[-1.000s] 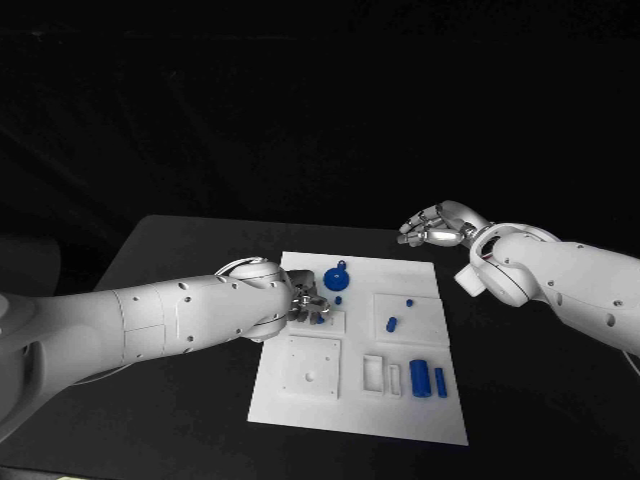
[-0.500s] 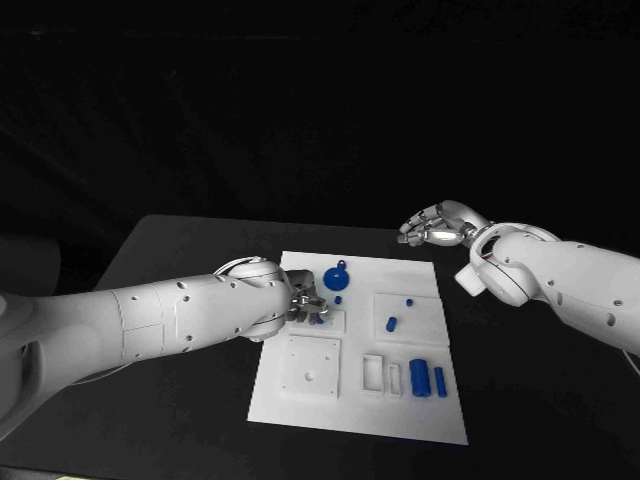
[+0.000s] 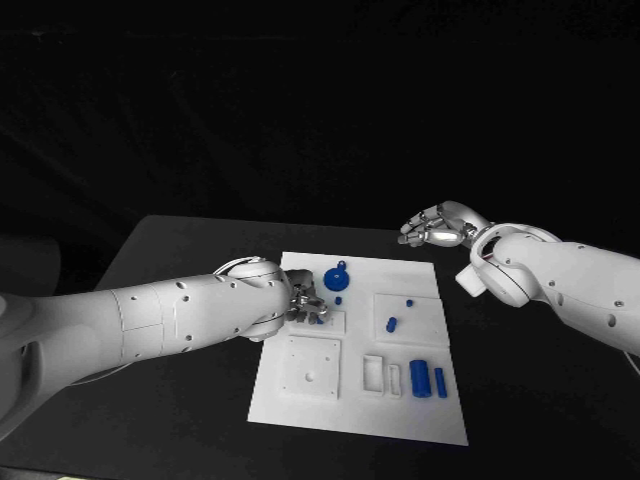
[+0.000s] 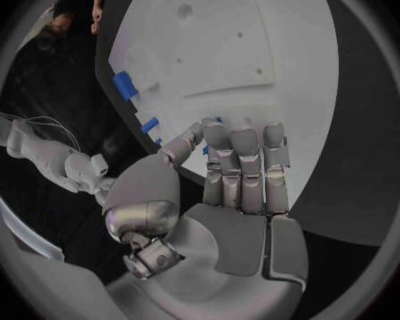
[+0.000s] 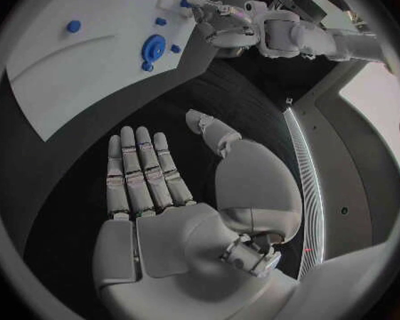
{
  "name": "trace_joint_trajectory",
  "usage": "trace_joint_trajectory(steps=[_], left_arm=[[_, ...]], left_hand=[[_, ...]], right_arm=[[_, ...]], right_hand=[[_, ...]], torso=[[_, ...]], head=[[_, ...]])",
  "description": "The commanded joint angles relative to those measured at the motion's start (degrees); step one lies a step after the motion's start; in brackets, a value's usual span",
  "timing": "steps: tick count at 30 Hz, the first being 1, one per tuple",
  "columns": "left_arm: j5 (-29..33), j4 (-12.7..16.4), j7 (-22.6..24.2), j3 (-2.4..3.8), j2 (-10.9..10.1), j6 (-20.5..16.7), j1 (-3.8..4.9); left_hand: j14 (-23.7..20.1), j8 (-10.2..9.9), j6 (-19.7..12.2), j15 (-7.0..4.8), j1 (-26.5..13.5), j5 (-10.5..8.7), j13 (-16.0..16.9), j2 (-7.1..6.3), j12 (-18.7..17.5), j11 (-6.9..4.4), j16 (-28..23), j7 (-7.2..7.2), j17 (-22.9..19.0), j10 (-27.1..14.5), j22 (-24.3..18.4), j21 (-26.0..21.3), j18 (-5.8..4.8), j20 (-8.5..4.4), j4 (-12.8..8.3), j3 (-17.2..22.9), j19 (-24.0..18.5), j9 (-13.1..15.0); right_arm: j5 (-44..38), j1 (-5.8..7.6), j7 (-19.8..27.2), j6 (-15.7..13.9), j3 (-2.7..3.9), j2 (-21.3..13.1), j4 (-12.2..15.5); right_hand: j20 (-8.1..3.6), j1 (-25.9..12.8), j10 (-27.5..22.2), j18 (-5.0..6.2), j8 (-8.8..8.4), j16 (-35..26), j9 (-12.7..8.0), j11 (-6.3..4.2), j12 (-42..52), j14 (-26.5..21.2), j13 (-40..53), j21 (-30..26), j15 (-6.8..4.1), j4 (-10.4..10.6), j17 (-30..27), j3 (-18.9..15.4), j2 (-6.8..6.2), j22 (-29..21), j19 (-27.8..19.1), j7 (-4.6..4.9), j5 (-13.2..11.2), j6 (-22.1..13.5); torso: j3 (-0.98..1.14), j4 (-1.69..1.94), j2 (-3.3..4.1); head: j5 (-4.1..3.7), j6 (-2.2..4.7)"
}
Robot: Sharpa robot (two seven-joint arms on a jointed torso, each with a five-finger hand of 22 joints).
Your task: Assemble the parts on the task board
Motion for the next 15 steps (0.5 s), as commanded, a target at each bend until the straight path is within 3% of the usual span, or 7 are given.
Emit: trace_joint_trajectory(steps=[1,15], left_arm=[[-0.55,-0.33,-0.82,-0.16,-0.22,-0.22,-0.19],[0.02,-0.33,-0.38,-0.15,-0.33,-1.64,-0.19]], left_hand=[[-0.15,-0.35,-0.54,0.11,2.16,-0.20,-0.13,3.44,-0.40,0.00,-0.31,0.12,-0.10,-0.12,0.11,-0.27,-0.88,-5.59,-0.21,-0.42,0.35,-0.08],[-0.21,-0.44,-0.67,0.10,1.45,-0.34,-0.20,4.25,-0.61,0.01,-0.35,0.19,-0.14,-0.13,0.27,-0.45,-0.88,-5.52,-0.28,-1.05,0.33,0.04]], right_arm=[[-0.09,0.02,0.42,0.76,0.01,-0.02,0.06],[-0.09,0.02,0.43,0.81,0.01,-0.02,0.04]], right_hand=[[-0.10,0.38,0.29,-1.10,0.24,0.19,-0.09,0.08,-0.32,-0.30,-0.06,-0.24,0.03,0.28,-0.08,0.02,-0.28,0.09,-0.34,0.63,0.35,-0.40],[-0.11,0.40,0.30,-1.10,0.25,0.20,-0.11,0.08,-0.37,-0.33,-0.06,-0.31,0.03,0.28,-0.12,0.02,-0.25,0.15,-0.34,0.63,0.41,-0.41]], torso=[[0.01,-0.04,0.02],[0.02,-0.01,0.02]], head=[[0.02,0.00],[0.01,0.03]])
